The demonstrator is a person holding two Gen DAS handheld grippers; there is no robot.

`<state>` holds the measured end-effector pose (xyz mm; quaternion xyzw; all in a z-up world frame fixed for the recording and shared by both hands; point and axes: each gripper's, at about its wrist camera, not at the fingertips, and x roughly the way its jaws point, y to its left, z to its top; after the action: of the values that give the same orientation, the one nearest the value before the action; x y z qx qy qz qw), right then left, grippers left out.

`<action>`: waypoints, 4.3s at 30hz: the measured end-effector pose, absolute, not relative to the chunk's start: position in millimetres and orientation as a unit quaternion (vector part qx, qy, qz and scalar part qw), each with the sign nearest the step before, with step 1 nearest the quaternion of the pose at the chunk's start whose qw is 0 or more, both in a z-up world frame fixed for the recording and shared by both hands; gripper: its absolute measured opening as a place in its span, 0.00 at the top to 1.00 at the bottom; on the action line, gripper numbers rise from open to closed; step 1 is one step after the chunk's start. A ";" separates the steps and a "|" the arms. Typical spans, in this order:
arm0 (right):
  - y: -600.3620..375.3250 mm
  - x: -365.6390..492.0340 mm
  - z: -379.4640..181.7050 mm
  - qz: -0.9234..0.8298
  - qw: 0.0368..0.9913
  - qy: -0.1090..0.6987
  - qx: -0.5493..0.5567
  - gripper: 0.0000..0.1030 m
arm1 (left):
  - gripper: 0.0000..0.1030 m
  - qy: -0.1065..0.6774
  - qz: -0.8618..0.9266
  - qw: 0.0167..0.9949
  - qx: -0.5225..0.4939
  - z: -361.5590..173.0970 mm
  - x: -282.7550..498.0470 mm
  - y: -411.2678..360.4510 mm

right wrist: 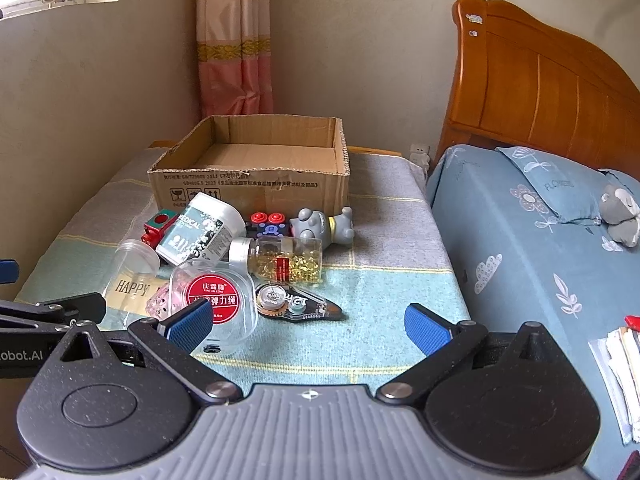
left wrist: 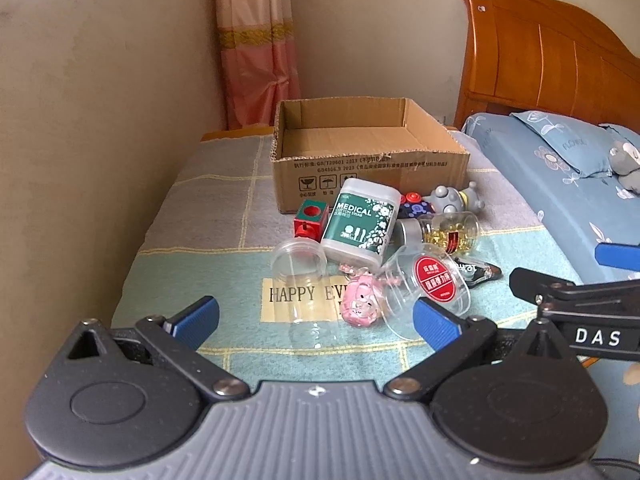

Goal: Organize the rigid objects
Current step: 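Move the left tool toward the clear plastic jar lying on the cover, then close the left gripper around the clear plastic jar while the right gripper grasps the correction tape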

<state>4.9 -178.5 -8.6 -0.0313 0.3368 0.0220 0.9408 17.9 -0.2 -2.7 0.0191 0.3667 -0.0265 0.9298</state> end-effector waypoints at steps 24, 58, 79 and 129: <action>-207.3 62.1 -52.8 0.054 0.929 0.363 -0.038 0.00 | 0.01 0.424 -0.018 0.905 0.016 -54.2 91.8 23.6; -193.5 138.3 -94.0 0.101 0.904 0.415 -0.002 0.00 | 0.01 0.456 -0.030 0.888 0.050 -81.6 118.7 34.0; -229.4 120.8 -92.9 0.040 0.899 0.436 -0.033 0.00 | 0.01 0.455 0.001 0.889 0.058 -87.2 108.4 66.4; -231.5 96.7 -97.2 0.127 0.917 0.372 -0.064 0.00 | 0.01 0.405 0.052 0.913 -0.016 -86.2 121.8 37.9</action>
<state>96.7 -231.5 -97.2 -0.0644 0.3723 0.1273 0.9171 121.8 37.9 -86.2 -0.0156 0.4052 0.0520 0.9126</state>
